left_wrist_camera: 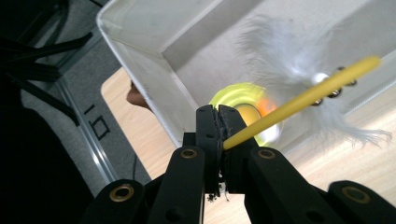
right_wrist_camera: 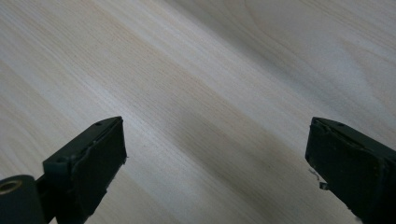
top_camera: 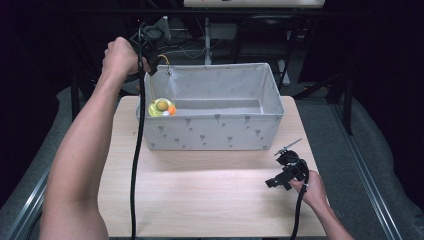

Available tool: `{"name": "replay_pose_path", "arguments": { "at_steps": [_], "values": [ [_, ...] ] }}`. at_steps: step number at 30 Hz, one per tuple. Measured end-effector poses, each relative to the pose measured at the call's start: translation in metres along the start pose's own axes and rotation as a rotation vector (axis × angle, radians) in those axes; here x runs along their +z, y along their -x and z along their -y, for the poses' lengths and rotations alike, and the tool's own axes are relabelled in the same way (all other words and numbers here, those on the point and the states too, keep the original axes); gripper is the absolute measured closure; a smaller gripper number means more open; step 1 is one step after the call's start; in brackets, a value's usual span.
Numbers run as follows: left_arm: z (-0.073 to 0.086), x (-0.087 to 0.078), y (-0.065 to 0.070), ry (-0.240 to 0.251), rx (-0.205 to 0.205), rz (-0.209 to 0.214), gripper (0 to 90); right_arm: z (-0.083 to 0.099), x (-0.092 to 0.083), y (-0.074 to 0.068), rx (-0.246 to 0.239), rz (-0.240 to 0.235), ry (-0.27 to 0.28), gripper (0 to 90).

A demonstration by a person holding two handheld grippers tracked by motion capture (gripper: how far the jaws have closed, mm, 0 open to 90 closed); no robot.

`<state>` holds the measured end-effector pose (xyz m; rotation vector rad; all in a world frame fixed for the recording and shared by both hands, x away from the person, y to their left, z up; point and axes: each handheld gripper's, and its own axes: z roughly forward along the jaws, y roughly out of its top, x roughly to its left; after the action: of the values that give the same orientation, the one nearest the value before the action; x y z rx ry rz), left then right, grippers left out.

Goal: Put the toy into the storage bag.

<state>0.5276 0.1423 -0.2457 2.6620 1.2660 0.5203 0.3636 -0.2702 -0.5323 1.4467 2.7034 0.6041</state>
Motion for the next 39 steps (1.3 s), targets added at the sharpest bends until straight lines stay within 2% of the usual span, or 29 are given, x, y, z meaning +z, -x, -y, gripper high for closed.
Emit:
{"name": "replay_pose_path", "arguments": {
  "at_steps": [1, 2, 4, 5, 8, 9, 12, 13, 14, 15, 21, 23, 25, 28, 29, 36, 37, 38, 39],
  "values": [
    [0.001, 0.002, 0.000, -0.007, -0.003, 0.003, 87.7, 0.000, 0.000, 0.001, -0.004, -0.001, -0.006, 4.7],
    [0.002, 0.005, -0.001, -0.008, -0.008, 0.009, 87.7, 0.001, 0.001, 0.000, 0.017, -0.005, 0.015, 4.7],
    [0.004, 0.012, -0.002, -0.024, -0.010, 0.023, 87.7, 0.000, 0.001, 0.002, 0.001, -0.008, -0.005, 4.7],
    [0.004, 0.015, -0.003, -0.029, -0.015, 0.036, 87.7, 0.001, 0.003, 0.001, 0.027, -0.015, 0.024, 4.7],
    [0.006, 0.024, -0.003, -0.050, -0.009, 0.044, 87.8, 0.000, 0.001, 0.001, 0.012, -0.013, 0.004, 4.7],
    [0.006, 0.027, -0.004, -0.047, -0.017, 0.059, 87.7, -0.001, 0.001, 0.002, 0.003, -0.015, -0.008, 4.7],
    [0.008, 0.031, -0.005, -0.046, -0.023, 0.062, 87.8, 0.000, 0.002, 0.000, 0.014, -0.006, 0.013, 4.7],
    [0.009, 0.032, -0.005, -0.047, -0.023, 0.063, 87.8, -0.001, 0.000, 0.002, -0.010, -0.006, -0.005, 4.7],
    [0.009, 0.034, -0.005, -0.052, -0.028, 0.072, 87.8, 0.000, 0.001, 0.000, 0.012, -0.012, 0.021, 4.7],
    [0.010, 0.034, -0.005, -0.051, -0.031, 0.073, 87.8, 0.000, 0.000, 0.002, -0.005, -0.011, 0.003, 4.7],
    [0.018, 0.042, -0.004, -0.065, -0.031, 0.078, 87.8, 0.000, -0.001, 0.001, -0.018, -0.005, -0.005, 4.7],
    [0.022, 0.045, -0.004, -0.057, -0.038, 0.098, 87.8, 0.001, -0.001, -0.003, -0.003, -0.007, 0.014, 4.8],
    [0.025, 0.048, -0.004, -0.068, -0.035, 0.101, 87.8, 0.000, -0.002, -0.002, -0.017, 0.001, 0.001, 4.8],
    [0.030, 0.054, -0.006, -0.079, -0.034, 0.103, 87.8, 0.001, 0.000, -0.003, 0.000, -0.007, 0.012, 4.8],
    [0.031, 0.055, -0.007, -0.077, -0.042, 0.121, 87.8, 0.001, -0.001, -0.002, -0.008, -0.003, 0.003, 4.8],
    [0.042, 0.062, -0.007, -0.090, -0.039, 0.133, 87.8, 0.002, -0.001, -0.001, 0.003, -0.008, 0.009, 4.8],
    [0.044, 0.064, -0.006, -0.095, -0.037, 0.137, 87.8, 0.002, -0.001, -0.002, 0.006, 0.006, 0.011, 4.8],
    [0.045, 0.066, -0.006, -0.097, -0.037, 0.134, 87.8, 0.001, -0.002, -0.001, -0.013, 0.004, -0.007, 4.8],
    [0.047, 0.068, -0.006, -0.103, -0.037, 0.138, 87.8, 0.002, -0.001, -0.002, 0.002, -0.006, 0.008, 4.8]
  ]
}}
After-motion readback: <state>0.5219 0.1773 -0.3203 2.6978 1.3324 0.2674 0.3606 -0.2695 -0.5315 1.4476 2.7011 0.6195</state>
